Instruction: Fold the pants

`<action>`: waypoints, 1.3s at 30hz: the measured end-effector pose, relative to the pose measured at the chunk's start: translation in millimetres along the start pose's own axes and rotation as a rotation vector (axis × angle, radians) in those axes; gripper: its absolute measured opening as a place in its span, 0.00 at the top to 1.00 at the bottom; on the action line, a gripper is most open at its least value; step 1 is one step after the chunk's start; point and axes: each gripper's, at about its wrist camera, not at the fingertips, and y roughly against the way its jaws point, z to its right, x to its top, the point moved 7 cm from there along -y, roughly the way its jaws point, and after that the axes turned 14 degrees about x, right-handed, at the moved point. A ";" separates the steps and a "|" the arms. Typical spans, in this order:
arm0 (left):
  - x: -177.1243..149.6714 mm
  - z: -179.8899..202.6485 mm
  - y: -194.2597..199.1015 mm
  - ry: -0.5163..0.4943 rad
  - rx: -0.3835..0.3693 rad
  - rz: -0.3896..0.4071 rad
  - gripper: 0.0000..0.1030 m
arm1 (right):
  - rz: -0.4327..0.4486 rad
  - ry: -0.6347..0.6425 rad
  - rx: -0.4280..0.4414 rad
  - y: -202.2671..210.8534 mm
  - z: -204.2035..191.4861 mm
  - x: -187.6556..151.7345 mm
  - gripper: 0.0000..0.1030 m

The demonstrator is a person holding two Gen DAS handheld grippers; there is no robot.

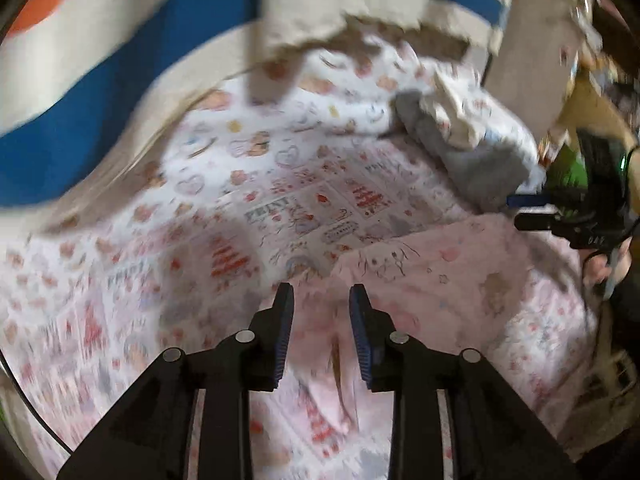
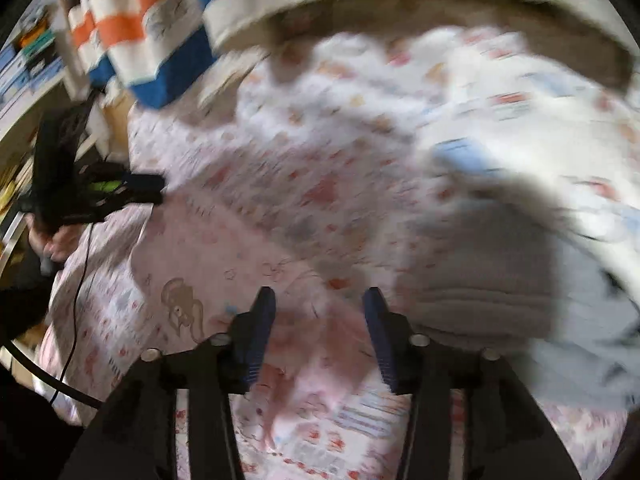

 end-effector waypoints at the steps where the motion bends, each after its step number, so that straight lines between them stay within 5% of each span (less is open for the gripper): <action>1: -7.7 -2.7 8.5 0.023 -0.018 0.005 0.72 | 0.022 -0.009 -0.001 5.6 -1.5 -1.7 0.53; 5: -41.2 6.2 20.7 0.031 -0.043 -0.012 0.72 | 0.087 -0.036 0.037 24.2 -22.2 -26.0 0.53; 13: -75.6 27.0 -5.7 0.025 0.000 -0.064 0.74 | 0.025 -0.055 0.003 1.4 -40.4 -70.6 0.55; 16: -72.8 30.4 -7.9 0.031 -0.010 -0.044 0.95 | 0.040 -0.094 0.003 -6.5 -35.3 -73.2 0.74; 19: -69.9 25.6 -3.5 0.046 0.020 -0.020 0.99 | 0.059 -0.102 -0.022 -7.5 -34.6 -74.5 0.97; 29: -84.7 -12.3 11.3 0.084 0.117 -0.005 0.98 | 0.090 -0.145 -0.246 29.1 -1.2 -83.9 1.00; 33: -87.8 1.8 12.5 0.027 0.145 0.023 0.82 | 0.150 -0.097 -0.235 37.8 -14.9 -80.7 1.00; 39: -68.8 -4.2 32.1 0.126 0.174 0.149 0.32 | 0.274 0.023 -0.316 48.3 -44.8 -57.1 0.95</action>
